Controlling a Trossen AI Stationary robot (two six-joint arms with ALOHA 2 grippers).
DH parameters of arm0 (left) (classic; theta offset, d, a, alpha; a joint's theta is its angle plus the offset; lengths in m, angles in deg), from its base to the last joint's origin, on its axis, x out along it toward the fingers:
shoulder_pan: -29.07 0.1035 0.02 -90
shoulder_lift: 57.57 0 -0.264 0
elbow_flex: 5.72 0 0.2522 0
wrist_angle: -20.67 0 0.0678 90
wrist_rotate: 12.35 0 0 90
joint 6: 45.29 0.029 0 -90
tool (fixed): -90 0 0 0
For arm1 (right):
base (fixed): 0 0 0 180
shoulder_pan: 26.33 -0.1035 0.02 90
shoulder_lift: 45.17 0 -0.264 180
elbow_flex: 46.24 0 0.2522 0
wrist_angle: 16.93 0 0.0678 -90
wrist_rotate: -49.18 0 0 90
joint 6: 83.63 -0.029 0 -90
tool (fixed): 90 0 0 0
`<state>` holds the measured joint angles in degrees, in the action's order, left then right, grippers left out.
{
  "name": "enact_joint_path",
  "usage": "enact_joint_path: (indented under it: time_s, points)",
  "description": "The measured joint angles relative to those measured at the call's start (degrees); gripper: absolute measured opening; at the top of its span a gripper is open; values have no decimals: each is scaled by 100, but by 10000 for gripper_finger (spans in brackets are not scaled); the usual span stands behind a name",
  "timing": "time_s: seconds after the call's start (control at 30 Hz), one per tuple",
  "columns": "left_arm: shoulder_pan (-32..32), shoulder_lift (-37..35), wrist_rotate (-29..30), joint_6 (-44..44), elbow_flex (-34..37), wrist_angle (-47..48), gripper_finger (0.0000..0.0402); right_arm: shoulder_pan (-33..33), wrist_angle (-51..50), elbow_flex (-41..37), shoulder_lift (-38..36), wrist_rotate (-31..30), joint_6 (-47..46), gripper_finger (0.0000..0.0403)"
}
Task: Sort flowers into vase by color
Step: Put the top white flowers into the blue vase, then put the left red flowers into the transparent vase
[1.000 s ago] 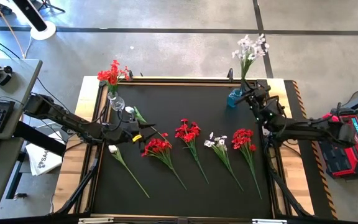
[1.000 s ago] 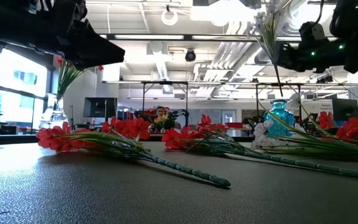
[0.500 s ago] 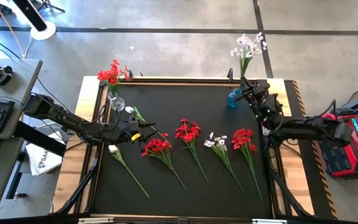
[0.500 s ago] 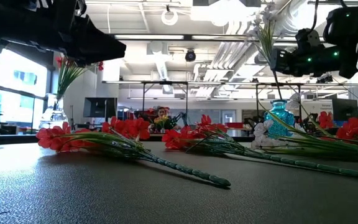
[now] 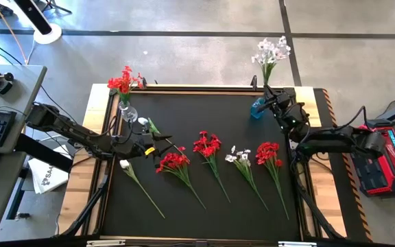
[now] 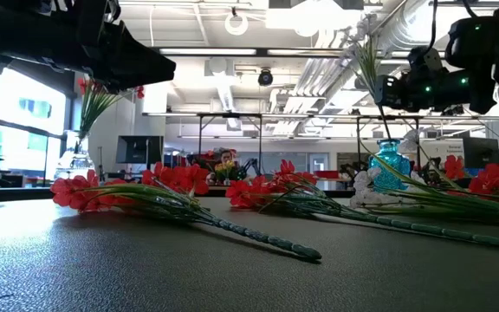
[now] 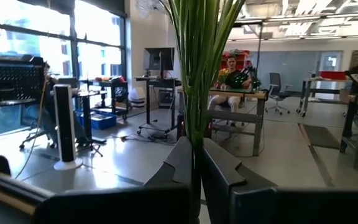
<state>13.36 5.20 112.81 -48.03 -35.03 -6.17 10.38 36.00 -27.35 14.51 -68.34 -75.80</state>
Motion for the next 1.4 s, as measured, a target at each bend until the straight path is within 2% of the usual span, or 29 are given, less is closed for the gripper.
enact_joint_path:
  time_s: [0.13, 0.47, 0.67, 0.73, 0.83, 1.17, 1.27, 1.4]
  points:
    - [0, 1, 0, -2, 0, 2, 151, -1, -182, 0, 1, 118, 101, 26]
    - [-7, 1, -2, -21, 0, 6, 151, -4, -225, 2, -2, 117, 315, 126]
    - [-7, 1, -3, -155, 0, 13, 151, -235, -261, 2, -104, 104, 260, 163]
    - [-7, 2, -4, -160, 2, 18, 151, -471, -379, 2, -227, -59, -10, 167]
    - [-7, 1, -4, -214, 0, 37, 151, -927, -706, 4, -450, -696, -284, 169]
    - [-7, 2, -4, -221, 0, 33, 151, -2914, -1176, 104, -946, -2820, -78, 169]
    - [-8, 0, -4, -221, 1, 31, 151, -3605, -1572, 434, -942, -3037, -191, 169]
    - [-9, 1, -2, -221, 0, 17, 151, -4459, -2576, 1143, -866, -3157, -327, 169]
